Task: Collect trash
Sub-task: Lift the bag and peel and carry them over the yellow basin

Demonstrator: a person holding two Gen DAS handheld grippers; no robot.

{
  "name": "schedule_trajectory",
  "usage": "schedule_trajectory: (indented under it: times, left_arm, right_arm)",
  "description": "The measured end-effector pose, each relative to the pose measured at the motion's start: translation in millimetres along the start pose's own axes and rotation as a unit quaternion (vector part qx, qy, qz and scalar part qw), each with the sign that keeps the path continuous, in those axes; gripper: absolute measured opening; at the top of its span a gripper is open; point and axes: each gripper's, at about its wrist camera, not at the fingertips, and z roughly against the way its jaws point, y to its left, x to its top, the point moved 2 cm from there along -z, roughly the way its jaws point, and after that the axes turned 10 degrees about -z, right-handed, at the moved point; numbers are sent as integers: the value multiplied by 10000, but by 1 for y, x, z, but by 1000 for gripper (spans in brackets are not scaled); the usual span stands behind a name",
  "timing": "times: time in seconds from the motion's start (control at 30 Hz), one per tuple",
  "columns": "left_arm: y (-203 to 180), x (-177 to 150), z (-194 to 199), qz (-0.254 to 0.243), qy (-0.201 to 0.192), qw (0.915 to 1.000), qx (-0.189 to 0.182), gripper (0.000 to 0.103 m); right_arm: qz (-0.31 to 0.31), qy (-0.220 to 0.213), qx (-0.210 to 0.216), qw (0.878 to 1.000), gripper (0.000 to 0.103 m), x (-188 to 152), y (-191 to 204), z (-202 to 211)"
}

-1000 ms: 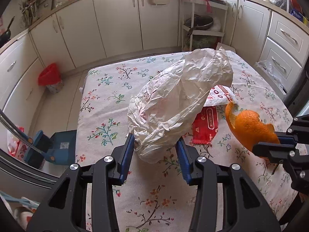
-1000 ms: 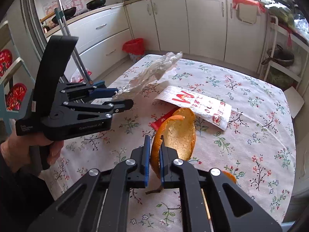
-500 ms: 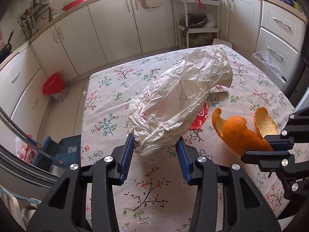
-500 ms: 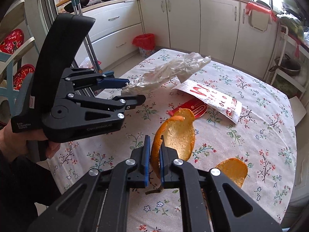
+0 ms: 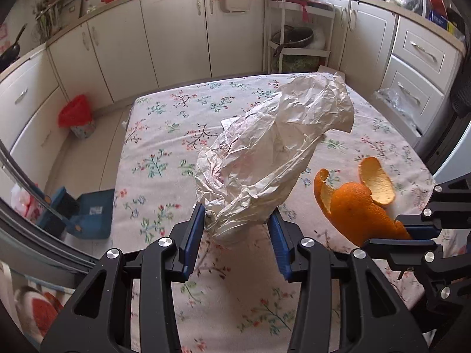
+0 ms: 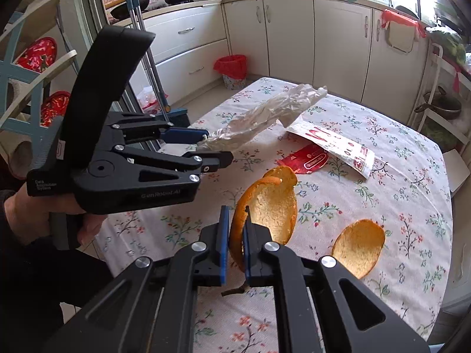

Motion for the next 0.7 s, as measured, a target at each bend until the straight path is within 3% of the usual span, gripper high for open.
schedule_trajectory:
  times: [0.33,0.7]
  left_arm:
    - [-28,-47,57,382,-215,9988,-210,41]
    - [-65,-97,88,567,-178,9969,-517,41]
  right_arm:
    - [-176,-136,233,9995,9,-38,20,33]
    - [-734,-228,471,9959,9,-87,30,66]
